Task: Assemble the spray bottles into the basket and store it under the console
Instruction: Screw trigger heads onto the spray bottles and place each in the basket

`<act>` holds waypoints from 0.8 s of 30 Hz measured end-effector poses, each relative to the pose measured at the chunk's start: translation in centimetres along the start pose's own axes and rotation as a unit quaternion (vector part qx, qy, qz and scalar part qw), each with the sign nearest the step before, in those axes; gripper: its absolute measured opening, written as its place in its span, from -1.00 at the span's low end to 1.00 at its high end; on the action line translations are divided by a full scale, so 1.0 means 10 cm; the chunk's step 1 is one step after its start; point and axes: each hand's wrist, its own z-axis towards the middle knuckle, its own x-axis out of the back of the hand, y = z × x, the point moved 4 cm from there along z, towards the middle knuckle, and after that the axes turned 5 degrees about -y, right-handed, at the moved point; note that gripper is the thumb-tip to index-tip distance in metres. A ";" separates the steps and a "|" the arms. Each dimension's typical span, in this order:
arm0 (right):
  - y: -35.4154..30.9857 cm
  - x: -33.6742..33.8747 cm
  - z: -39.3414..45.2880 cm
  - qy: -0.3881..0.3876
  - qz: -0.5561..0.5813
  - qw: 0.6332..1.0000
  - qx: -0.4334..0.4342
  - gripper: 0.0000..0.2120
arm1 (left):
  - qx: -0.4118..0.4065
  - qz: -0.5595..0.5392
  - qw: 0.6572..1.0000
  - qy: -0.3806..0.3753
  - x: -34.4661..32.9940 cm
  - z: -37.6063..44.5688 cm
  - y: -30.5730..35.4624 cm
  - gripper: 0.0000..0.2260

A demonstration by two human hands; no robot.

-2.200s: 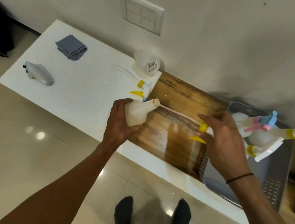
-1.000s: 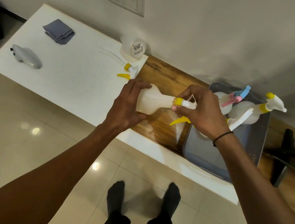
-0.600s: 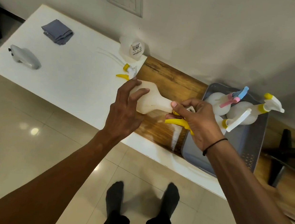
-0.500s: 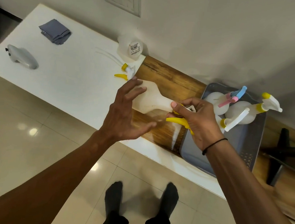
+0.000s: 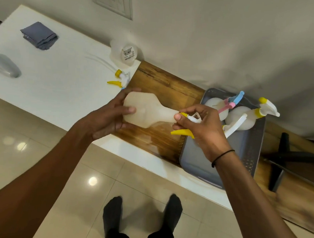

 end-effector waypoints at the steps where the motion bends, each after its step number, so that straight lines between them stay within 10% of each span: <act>1: 0.01 0.02 -0.02 -0.006 0.019 1.000 -0.003 -0.83 | -0.031 -0.019 0.998 -0.052 0.00 -0.03 0.03 -0.38; 5: 0.02 0.06 -0.05 -0.027 0.027 0.999 0.018 -0.84 | -0.029 -0.218 0.970 -0.104 0.00 -0.10 0.03 -0.24; 9: -0.02 0.07 -0.06 -0.006 -0.083 0.995 0.056 -0.81 | 0.157 -0.047 0.986 0.021 0.09 -0.07 -0.16 -0.15; 12: -0.04 0.17 -0.08 -0.009 -0.074 0.996 0.050 -0.80 | 0.089 0.028 0.995 -0.018 0.08 -0.02 -0.18 -0.48; 15: -0.02 0.25 -0.11 -0.018 -0.052 0.998 0.035 -0.78 | -0.056 -0.006 0.992 -0.112 0.05 -0.05 -0.05 -0.29; 21: -0.04 0.21 -0.15 -0.015 -0.092 0.994 0.056 -0.74 | 0.158 -0.044 0.986 -0.006 -0.03 -0.01 -0.29 -0.28; 24: -0.06 0.31 -0.14 -0.026 -0.069 0.996 0.052 -0.68 | 0.056 0.007 0.994 -0.090 -0.07 -0.03 -0.19 -0.35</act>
